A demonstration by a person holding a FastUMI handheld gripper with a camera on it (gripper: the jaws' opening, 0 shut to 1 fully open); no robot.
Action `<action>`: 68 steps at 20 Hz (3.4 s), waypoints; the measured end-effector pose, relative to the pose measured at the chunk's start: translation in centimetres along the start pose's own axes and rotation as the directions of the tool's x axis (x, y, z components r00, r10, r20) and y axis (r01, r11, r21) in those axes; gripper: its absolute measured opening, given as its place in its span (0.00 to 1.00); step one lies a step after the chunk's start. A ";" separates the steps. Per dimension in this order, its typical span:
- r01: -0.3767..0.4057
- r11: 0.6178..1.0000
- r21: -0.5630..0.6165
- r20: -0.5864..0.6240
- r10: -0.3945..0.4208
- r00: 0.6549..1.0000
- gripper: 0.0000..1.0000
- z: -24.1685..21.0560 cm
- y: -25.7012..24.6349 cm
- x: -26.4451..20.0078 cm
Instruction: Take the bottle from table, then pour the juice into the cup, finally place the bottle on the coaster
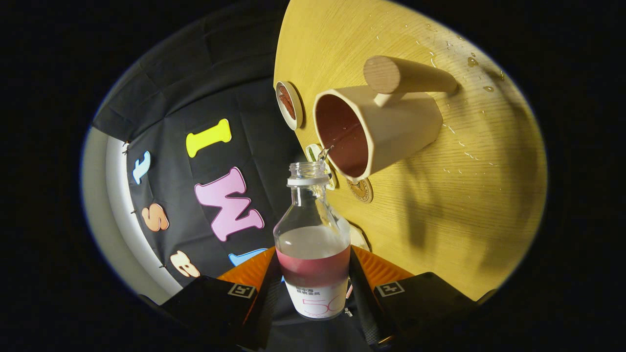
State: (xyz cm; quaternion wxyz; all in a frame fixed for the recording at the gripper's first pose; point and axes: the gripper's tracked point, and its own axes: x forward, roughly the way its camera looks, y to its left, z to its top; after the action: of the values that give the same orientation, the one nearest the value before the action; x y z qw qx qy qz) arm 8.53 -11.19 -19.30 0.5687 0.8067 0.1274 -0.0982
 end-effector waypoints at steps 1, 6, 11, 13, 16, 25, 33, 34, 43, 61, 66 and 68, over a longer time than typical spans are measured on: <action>-0.001 1.000 0.004 -0.005 0.001 1.000 0.74 -0.1 0.1 -0.2; -0.006 0.999 0.044 -0.007 0.007 1.000 0.74 -0.1 0.7 -0.2; -0.003 0.998 0.068 -0.013 0.004 1.000 0.74 -0.6 0.9 -0.3; -0.001 0.997 0.075 -0.012 0.002 1.000 0.74 -0.7 1.0 -0.4; -0.008 0.995 0.101 -0.010 0.009 1.000 0.74 -0.7 1.4 -0.4; -0.010 0.986 0.169 -0.033 0.016 0.999 0.74 -0.9 2.5 -0.6; 0.004 0.978 0.209 -0.062 0.009 0.998 0.74 -1.6 3.1 -0.8; 0.004 0.977 0.215 -0.065 0.010 0.998 0.74 -1.7 3.2 -0.8; 0.011 0.966 0.258 -0.071 0.008 0.997 0.74 -2.6 3.4 -0.9; -0.093 0.929 0.359 0.033 0.087 0.996 0.74 -0.2 6.0 0.1; -0.120 0.904 0.410 0.070 0.100 0.993 0.74 0.0 6.2 -0.4; -0.134 0.891 0.433 0.084 0.109 0.991 0.74 0.1 6.5 -0.5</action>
State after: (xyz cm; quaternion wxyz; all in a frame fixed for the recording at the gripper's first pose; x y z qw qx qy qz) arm 10.15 -13.46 -13.38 0.3815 0.9169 0.0351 -0.1116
